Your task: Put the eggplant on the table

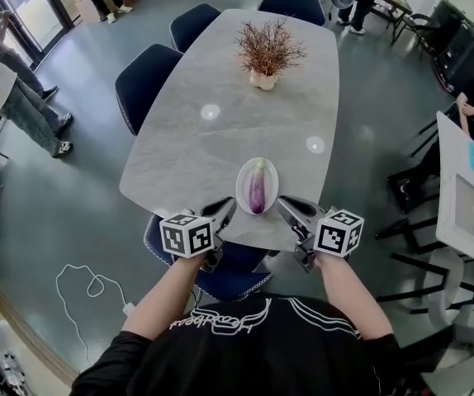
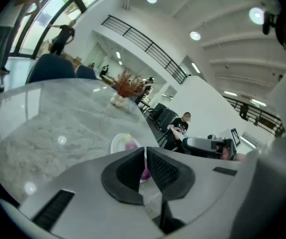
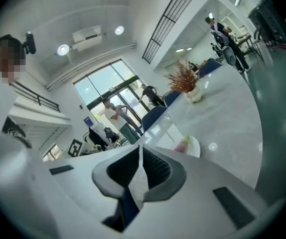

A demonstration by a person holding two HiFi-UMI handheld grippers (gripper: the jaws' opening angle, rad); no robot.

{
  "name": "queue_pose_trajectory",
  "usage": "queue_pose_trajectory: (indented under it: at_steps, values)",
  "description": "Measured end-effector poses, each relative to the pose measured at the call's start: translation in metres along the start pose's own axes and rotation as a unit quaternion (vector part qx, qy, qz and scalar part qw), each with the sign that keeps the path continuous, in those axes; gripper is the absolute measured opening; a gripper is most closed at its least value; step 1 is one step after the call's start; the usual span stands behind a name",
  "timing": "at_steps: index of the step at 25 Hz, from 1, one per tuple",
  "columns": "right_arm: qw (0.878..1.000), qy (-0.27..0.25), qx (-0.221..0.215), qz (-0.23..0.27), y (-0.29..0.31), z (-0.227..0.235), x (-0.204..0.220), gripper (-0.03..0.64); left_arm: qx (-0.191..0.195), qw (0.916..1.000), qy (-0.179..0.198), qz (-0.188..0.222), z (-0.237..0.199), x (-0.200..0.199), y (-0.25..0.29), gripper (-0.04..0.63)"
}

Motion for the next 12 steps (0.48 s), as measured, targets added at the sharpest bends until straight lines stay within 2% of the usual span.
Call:
queue_pose_trajectory:
  at_steps: [2,4,6,8,12]
  values:
    - [0.998,-0.065,-0.013,-0.011,-0.012,-0.028,0.002,0.006,0.020,0.9983,0.054,0.006,0.026,-0.001,-0.017,0.009]
    - [0.992,-0.121,-0.030,-0.016,-0.028,-0.058,0.007,0.006,0.043,0.9933,0.106,0.010,0.053,0.001,-0.034,0.008]
    - [0.987,-0.155,-0.043,-0.012,-0.047,-0.087,0.015,0.006,0.057,0.9864,0.153,0.014,0.080,0.007,-0.053,0.008]
    - [0.982,-0.183,-0.043,-0.006,-0.068,-0.112,0.025,0.006,0.070,0.9805,0.182,0.020,0.106,0.017,-0.072,0.008]
    - [0.975,-0.221,-0.033,0.007,-0.111,-0.157,0.055,0.006,0.095,0.9717,0.214,0.034,0.158,0.049,-0.111,0.008]
Point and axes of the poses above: the fingertips, and each gripper's own axes: y forward along the fingers, z to its right, x out of its underside, the point moved 7 cm from there along -y, backward along the fingers, and after that the axes turned 11 degrees about -z, right-handed, at the moved point
